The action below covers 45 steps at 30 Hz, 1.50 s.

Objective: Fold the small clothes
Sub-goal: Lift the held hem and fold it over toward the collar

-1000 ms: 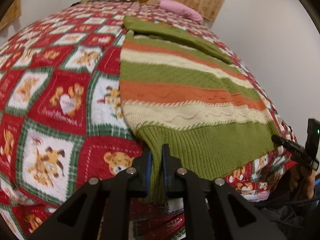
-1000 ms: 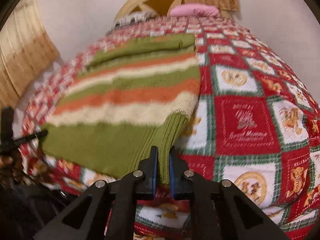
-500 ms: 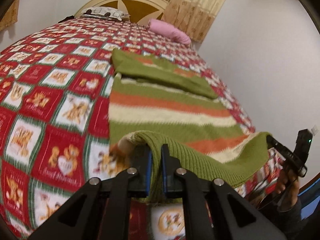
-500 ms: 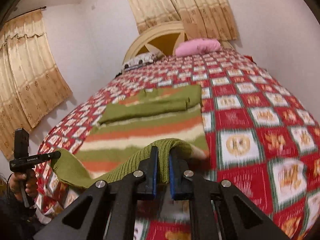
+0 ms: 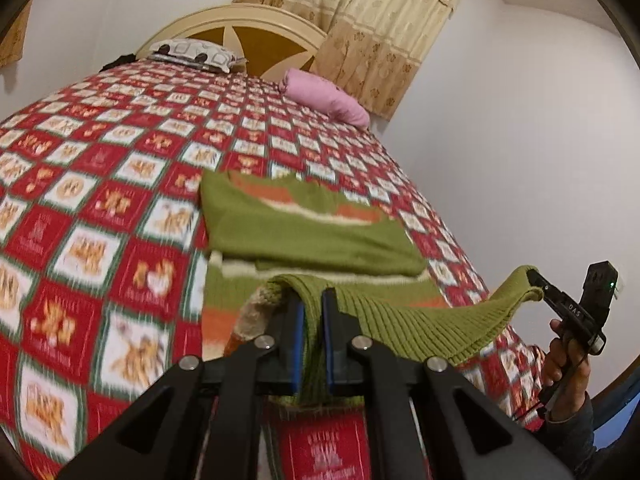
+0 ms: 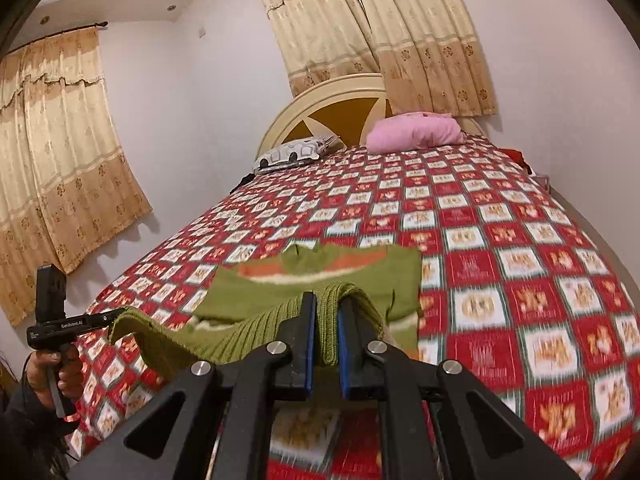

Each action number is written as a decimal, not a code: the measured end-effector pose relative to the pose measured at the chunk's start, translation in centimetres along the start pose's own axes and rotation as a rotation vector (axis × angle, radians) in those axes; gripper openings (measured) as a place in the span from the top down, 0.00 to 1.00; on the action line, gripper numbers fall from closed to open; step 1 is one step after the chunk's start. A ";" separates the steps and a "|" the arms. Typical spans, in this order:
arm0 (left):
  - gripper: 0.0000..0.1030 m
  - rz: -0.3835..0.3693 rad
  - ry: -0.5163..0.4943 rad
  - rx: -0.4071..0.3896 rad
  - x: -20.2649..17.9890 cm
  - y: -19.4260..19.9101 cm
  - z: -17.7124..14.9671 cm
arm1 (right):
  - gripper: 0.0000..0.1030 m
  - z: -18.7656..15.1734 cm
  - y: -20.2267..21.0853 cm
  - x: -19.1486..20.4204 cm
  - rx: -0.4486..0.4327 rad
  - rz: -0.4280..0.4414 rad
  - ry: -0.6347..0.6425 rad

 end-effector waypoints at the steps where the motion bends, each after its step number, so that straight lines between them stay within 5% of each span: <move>1: 0.92 0.003 -0.002 -0.005 0.1 -0.2 0.7 | 0.92 0.7 -0.4 -0.1 0.000 0.001 0.000; 9: 0.92 0.012 0.029 0.013 2.7 -3.5 6.6 | 0.92 6.6 -6.5 -2.3 0.073 -0.014 -0.019; 20: 0.89 0.144 0.032 0.174 6.2 -12.5 10.4 | 0.90 7.8 -20.8 -7.8 0.370 -0.062 -0.121; 21: 0.84 0.156 0.034 0.169 6.4 -12.7 10.7 | 0.85 8.1 -21.1 -8.6 0.357 -0.066 -0.143; 24: 0.64 0.197 0.064 0.120 7.1 -11.6 11.6 | 0.31 9.1 -20.6 -10.5 0.296 -0.065 -0.212; 28: 0.33 0.226 0.036 0.062 7.7 -9.1 11.2 | 0.31 8.9 -19.6 -11.0 0.286 -0.100 -0.173; 43: 0.29 0.361 -0.278 0.194 2.5 -15.3 11.6 | 0.31 7.3 -23.5 -8.6 0.429 -0.108 0.031; 44: 0.29 0.387 -0.298 0.202 2.3 -16.2 11.8 | 0.32 7.2 -24.2 -8.5 0.452 -0.121 0.041; 45: 0.35 0.404 -0.308 0.212 2.3 -16.7 11.9 | 0.45 7.0 -25.1 -8.5 0.477 -0.150 0.054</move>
Point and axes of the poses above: each gripper's, at about its wrist camera, not at the fingertips, and y roughly against the way its jaws point, x to its left, z to its top, the point moved 2 cm from there along -y, roughly the way its jaws point, and after that the axes turned 14 degrees about x, right-handed, at the moved point
